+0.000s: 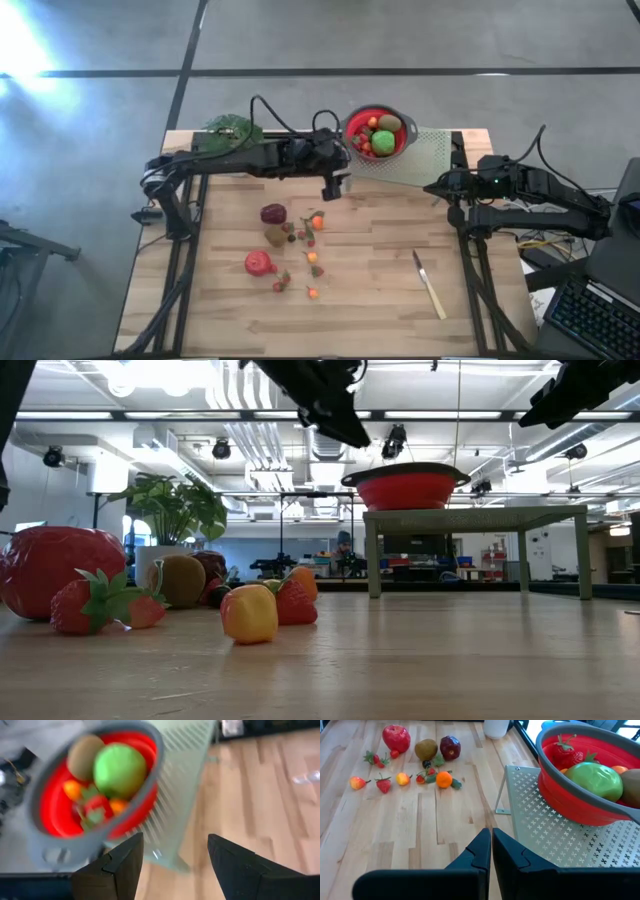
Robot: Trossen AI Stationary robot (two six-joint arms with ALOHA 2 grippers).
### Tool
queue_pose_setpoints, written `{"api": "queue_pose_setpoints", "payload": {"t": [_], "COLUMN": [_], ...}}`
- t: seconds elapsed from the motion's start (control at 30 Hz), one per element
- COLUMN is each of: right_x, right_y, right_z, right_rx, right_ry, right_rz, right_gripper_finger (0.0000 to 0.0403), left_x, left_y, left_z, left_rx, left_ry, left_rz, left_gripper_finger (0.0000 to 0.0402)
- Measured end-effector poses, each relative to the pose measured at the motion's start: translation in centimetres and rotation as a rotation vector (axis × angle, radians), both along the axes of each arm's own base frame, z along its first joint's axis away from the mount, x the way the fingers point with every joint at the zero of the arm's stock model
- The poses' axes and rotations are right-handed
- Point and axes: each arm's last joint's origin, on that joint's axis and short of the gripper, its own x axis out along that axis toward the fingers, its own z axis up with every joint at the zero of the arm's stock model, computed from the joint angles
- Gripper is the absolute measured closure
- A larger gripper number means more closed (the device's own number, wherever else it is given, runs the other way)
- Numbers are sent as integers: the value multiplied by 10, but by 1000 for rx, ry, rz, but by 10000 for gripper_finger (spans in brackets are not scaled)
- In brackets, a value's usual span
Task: Pick & Place Fruit
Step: Put the strawberry into the strainer bowl on the shelf
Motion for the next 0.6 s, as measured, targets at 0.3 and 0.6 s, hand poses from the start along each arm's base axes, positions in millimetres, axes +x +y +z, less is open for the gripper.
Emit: {"api": "queue_pose_setpoints", "payload": {"t": [0.3,0.6], "right_x": [0,0], "right_y": [0,0], "right_z": [0,0], "right_rx": [0,0], "right_ry": [-1,-1], "right_rz": [0,0], "right_gripper_finger": [390,390], "left_x": [-15,-19], "left_y": [-29,-74], "left_z": [-13,-28], "left_rx": [-112,-217], "left_ry": [207,299], "left_rz": [-39,-153], "left_gripper_finger": [175,175]}}
